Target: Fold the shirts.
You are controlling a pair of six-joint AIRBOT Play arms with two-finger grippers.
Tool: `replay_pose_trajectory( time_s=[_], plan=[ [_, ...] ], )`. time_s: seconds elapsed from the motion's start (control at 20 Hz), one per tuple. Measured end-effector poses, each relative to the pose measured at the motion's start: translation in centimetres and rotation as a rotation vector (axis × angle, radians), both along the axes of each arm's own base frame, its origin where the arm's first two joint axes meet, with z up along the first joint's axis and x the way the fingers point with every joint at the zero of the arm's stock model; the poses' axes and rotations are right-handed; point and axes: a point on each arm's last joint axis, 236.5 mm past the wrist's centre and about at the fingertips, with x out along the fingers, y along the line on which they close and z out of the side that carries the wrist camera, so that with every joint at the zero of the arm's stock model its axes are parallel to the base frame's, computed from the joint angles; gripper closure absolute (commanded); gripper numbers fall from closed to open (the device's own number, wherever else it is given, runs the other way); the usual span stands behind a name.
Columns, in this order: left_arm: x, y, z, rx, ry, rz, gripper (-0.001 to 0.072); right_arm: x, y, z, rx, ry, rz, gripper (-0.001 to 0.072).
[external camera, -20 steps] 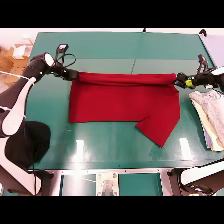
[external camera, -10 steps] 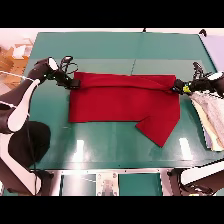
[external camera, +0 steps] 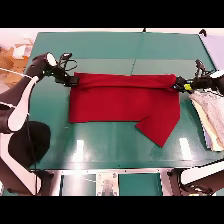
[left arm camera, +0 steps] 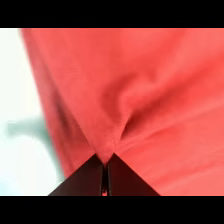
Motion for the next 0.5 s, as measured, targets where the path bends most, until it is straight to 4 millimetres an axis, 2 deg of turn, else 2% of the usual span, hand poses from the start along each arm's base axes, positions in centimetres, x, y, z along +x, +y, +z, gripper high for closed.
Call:
replay_pose_trajectory(
  time_s=[0.15, 0.25, 0.5],
  plan=[
    [0.0, 1.7, 0.3, 0.018, 0.014, 0.021, 0.0685, -0.2, -1.1, 0.0, -0.001, 0.002, -0.025, 0.0688],
    [-0.1, 2.2, 0.4, 0.018, 0.020, 0.028, 0.0686, -0.2, -1.6, 0.0, -0.003, 0.001, -0.036, 0.0688],
    [0.1, 1.4, 0.7, -0.040, 0.020, 0.045, 0.0685, -0.2, -1.6, -0.5, -0.006, 0.009, -0.036, 0.0688]
  ],
)
